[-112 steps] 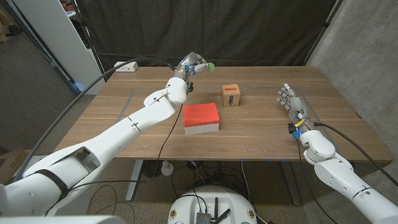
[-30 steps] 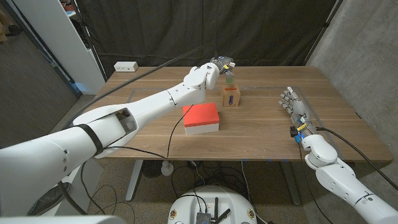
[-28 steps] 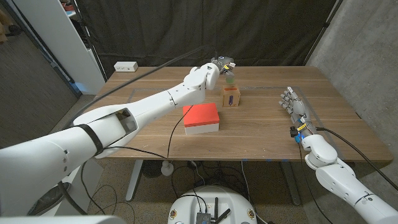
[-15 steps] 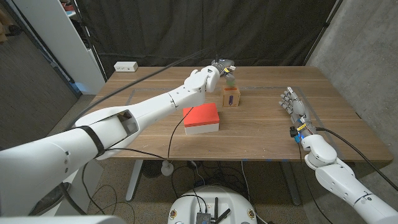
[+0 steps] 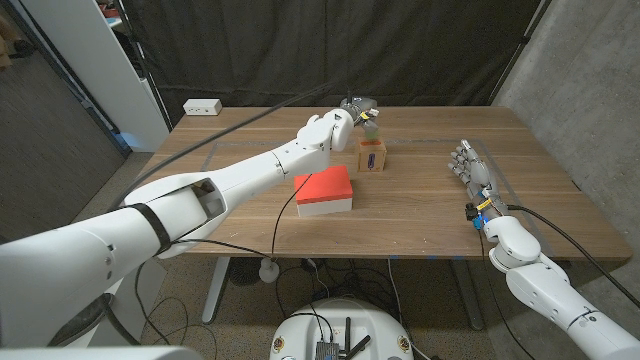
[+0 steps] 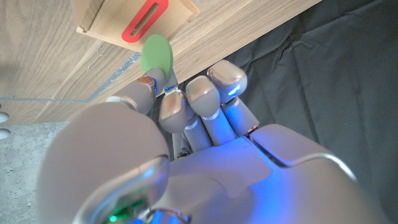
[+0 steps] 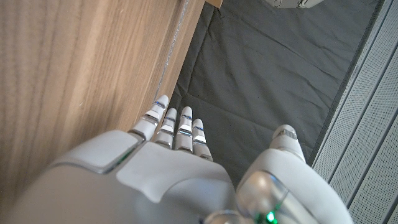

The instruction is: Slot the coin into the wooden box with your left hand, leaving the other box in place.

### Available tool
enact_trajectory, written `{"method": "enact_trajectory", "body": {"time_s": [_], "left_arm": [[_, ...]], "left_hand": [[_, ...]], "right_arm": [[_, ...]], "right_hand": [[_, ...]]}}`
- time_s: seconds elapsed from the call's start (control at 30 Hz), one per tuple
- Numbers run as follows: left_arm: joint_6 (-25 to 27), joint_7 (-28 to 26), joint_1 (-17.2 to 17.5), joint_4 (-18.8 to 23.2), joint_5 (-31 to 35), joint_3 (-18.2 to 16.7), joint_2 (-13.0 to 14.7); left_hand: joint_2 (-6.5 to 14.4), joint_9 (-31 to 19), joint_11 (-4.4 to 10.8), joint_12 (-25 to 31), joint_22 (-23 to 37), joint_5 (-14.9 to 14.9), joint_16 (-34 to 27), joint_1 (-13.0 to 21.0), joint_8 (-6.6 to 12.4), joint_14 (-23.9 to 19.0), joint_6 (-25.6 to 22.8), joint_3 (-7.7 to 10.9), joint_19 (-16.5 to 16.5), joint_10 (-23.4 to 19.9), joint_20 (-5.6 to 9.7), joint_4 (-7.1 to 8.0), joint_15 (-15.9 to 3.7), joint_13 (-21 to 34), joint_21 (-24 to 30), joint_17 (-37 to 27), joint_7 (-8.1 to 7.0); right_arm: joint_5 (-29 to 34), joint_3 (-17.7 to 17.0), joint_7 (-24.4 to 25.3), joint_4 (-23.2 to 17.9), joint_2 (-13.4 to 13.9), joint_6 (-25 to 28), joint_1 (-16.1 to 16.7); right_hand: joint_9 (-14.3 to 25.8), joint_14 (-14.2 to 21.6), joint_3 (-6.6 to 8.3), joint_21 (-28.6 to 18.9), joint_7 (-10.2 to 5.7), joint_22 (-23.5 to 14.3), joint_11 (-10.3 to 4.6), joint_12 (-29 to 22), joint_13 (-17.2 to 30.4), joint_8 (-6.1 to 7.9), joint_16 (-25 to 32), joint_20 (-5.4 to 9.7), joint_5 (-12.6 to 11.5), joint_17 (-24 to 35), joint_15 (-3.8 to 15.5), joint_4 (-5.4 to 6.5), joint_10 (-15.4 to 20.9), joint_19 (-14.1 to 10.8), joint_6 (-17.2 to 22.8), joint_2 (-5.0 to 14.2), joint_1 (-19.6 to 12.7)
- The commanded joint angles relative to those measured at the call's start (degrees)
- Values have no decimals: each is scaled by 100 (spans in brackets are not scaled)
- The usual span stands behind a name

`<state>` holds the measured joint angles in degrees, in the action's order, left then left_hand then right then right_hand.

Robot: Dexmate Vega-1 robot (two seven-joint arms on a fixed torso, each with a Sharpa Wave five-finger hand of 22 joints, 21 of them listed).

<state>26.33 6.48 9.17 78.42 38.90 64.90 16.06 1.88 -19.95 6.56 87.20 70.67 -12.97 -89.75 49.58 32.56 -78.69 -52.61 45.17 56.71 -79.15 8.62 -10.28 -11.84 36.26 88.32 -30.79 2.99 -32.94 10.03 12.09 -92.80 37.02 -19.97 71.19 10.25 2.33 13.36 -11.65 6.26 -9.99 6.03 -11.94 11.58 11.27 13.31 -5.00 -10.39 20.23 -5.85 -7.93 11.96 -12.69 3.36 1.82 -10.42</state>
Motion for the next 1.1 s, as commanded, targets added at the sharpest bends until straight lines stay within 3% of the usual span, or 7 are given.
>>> {"method": "enact_trajectory", "body": {"time_s": [0.03, 1.1], "left_arm": [[-86, -134, 20, -198, -23, 21, -91], [-119, -259, 14, -573, -131, 128, -259]], "left_hand": [[102, -121, 4, -21, 12, -28, 16, 188, -11, 47, -665, -11, -29, 12, 337, -9, 2, -21, 9, 0, 157], [110, -183, 8, -25, 11, -31, 12, 198, -70, 59, -680, -12, -55, 36, 337, -10, 2, 19, 6, -10, 160]], "right_arm": [[-18, 25, -33, 66, -18, 3, -57], [-72, 0, -52, 71, 30, 39, -44]], "right_hand": [[32, 39, -9, 16, 3, -16, 15, 2, 15, -2, 16, 28, 11, -4, 17, -6, 41, -52, 30, 4, -75], [32, 42, -9, 19, -1, -16, 15, 3, 16, -4, 13, 28, 11, -3, 20, -6, 45, -51, 30, 9, -77]]}}
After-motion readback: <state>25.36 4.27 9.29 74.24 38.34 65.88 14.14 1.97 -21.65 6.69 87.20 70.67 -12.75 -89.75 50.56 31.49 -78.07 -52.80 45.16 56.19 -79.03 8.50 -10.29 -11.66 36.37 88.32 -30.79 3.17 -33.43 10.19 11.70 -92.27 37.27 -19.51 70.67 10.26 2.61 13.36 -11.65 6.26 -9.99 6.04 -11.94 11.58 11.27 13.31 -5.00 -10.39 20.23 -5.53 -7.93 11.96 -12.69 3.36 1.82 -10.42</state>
